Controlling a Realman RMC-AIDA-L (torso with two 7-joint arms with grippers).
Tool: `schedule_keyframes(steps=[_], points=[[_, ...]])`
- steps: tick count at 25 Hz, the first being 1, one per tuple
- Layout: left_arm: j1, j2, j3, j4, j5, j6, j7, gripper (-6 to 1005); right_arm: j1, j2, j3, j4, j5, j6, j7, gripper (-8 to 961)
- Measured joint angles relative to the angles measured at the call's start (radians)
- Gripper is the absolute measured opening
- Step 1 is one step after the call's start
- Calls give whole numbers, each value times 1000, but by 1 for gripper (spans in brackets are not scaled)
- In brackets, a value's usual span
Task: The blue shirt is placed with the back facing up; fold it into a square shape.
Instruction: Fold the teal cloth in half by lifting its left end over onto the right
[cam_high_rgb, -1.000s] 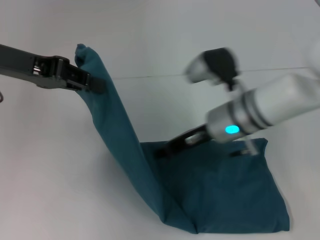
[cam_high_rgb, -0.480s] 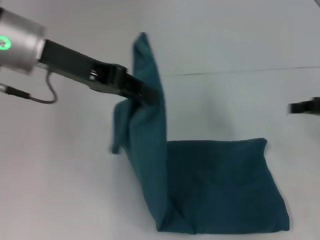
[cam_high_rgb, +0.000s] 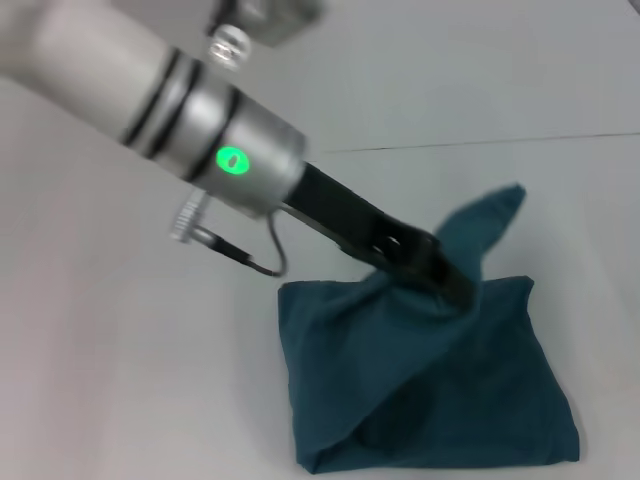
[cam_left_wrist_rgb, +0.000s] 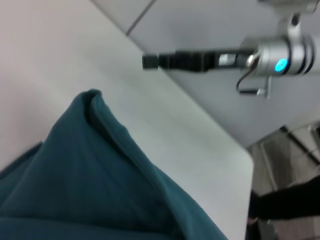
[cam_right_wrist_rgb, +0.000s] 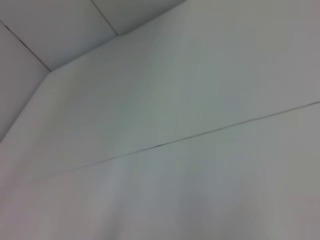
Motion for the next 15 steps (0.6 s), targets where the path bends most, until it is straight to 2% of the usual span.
schedule_keyframes(steps=[5, 15], points=[[-10, -3, 187, -98, -80, -157, -29, 124, 3, 0, -3, 0, 0, -1, -12, 0], [-2, -7, 371, -191, -246, -299, -17, 160, 7, 0, 2, 0, 0, 6, -23, -1]])
